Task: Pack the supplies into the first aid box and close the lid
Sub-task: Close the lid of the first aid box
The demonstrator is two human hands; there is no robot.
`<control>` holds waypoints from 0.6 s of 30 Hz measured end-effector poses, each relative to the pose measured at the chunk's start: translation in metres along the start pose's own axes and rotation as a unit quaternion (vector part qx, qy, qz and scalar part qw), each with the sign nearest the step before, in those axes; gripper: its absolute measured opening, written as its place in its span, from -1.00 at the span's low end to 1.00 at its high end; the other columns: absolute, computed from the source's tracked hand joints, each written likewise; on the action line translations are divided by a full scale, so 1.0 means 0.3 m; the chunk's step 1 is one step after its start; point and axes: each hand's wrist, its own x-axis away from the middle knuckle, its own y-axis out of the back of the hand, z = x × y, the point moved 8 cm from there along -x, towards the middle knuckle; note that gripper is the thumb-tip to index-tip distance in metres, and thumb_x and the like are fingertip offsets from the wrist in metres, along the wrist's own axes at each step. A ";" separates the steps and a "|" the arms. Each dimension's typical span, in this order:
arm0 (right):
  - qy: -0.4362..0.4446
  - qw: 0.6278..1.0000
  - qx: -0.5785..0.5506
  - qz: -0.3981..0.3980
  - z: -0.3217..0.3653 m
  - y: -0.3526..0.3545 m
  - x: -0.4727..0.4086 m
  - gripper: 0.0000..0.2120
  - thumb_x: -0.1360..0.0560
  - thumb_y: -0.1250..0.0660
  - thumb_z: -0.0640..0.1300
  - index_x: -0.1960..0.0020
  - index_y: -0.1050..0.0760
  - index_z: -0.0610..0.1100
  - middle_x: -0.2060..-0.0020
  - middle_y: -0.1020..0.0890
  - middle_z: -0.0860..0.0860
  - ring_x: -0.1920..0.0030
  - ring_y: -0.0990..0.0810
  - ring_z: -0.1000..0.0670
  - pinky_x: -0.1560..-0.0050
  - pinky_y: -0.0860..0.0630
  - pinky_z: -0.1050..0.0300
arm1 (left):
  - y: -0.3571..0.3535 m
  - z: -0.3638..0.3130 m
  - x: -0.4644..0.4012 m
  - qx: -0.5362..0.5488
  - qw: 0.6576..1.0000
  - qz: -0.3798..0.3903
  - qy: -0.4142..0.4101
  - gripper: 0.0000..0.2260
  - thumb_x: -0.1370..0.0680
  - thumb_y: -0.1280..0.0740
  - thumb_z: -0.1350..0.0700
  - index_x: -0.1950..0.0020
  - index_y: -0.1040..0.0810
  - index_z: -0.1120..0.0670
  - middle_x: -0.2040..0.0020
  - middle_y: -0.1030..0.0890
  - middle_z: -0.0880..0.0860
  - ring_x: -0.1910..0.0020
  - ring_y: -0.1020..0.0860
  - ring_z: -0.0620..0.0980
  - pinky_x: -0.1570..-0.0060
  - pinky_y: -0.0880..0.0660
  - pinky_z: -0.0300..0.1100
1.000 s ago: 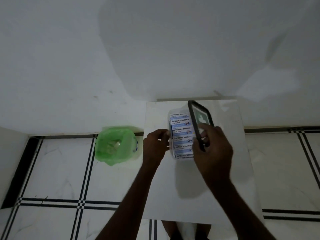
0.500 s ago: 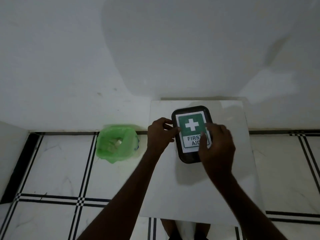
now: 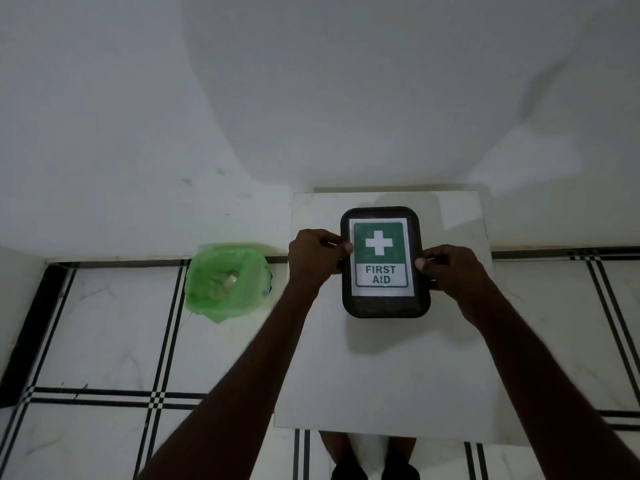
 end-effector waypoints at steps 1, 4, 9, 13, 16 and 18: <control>-0.004 1.000 -0.004 0.000 -0.006 -0.003 -0.006 -0.81 -0.52 -0.35 -0.27 -0.11 -0.53 -0.31 0.08 -0.66 -0.22 0.08 -0.65 -0.17 0.17 -0.60 0.05 | -0.004 0.008 -0.002 0.009 1.000 0.002 0.013 -0.78 -0.45 -0.52 0.19 -0.03 -0.65 0.26 0.13 -0.72 0.21 0.24 -0.72 0.12 0.15 -0.68 0.09; 0.000 1.000 0.004 -0.009 -0.015 -0.008 -0.014 -0.83 -0.53 -0.34 -0.25 -0.09 -0.55 -0.29 0.05 -0.66 -0.23 0.03 -0.66 -0.20 0.13 -0.61 0.01 | -0.012 0.026 -0.004 0.025 0.999 0.003 0.036 -0.78 -0.46 -0.52 0.18 -0.02 -0.63 0.26 0.13 -0.71 0.20 0.24 -0.70 0.09 0.15 -0.69 0.06; 0.027 0.997 0.053 -0.047 -0.033 0.010 0.000 -0.76 -0.54 -0.35 -0.07 -0.06 -0.54 -0.25 0.10 -0.67 -0.17 0.10 -0.67 -0.17 0.17 -0.64 0.00 | -0.041 0.055 0.018 0.054 0.997 0.011 0.056 -0.77 -0.54 -0.41 0.07 -0.11 -0.57 0.18 0.08 -0.68 0.16 0.14 -0.66 0.10 0.07 -0.67 0.05; 0.034 0.973 0.180 -0.142 -0.056 -0.001 0.065 -0.59 -0.56 -0.20 0.18 0.08 -0.49 -0.18 0.20 -0.63 -0.07 0.20 -0.63 -0.11 0.12 -0.63 -0.05 | -0.070 0.090 0.134 -0.054 0.998 -0.023 0.028 -0.64 -0.63 -0.16 -0.16 -0.16 -0.52 0.10 0.01 -0.63 0.03 0.04 -0.62 0.06 0.04 -0.55 -0.09; 0.017 0.966 0.185 -0.178 -0.074 -0.042 0.079 -0.54 -0.59 -0.09 0.21 0.15 -0.44 -0.18 0.30 -0.56 -0.04 0.29 -0.58 -0.07 0.32 -0.53 0.13 | -0.097 0.106 0.203 -0.129 0.987 -0.095 0.010 -0.61 -0.66 -0.05 -0.17 -0.06 -0.44 0.14 0.04 -0.63 0.13 0.07 -0.58 0.14 0.12 -0.41 -0.10; 0.030 0.959 0.185 -0.213 -0.072 -0.058 0.072 -0.50 -0.60 -0.05 0.20 0.18 -0.45 -0.20 0.38 -0.52 0.00 0.37 -0.55 -0.02 0.44 -0.39 0.27 | -0.107 0.105 0.200 -0.137 0.981 -0.136 0.003 -0.61 -0.67 -0.01 -0.14 0.01 -0.40 0.15 0.08 -0.64 0.17 0.10 -0.58 0.21 0.14 -0.42 -0.04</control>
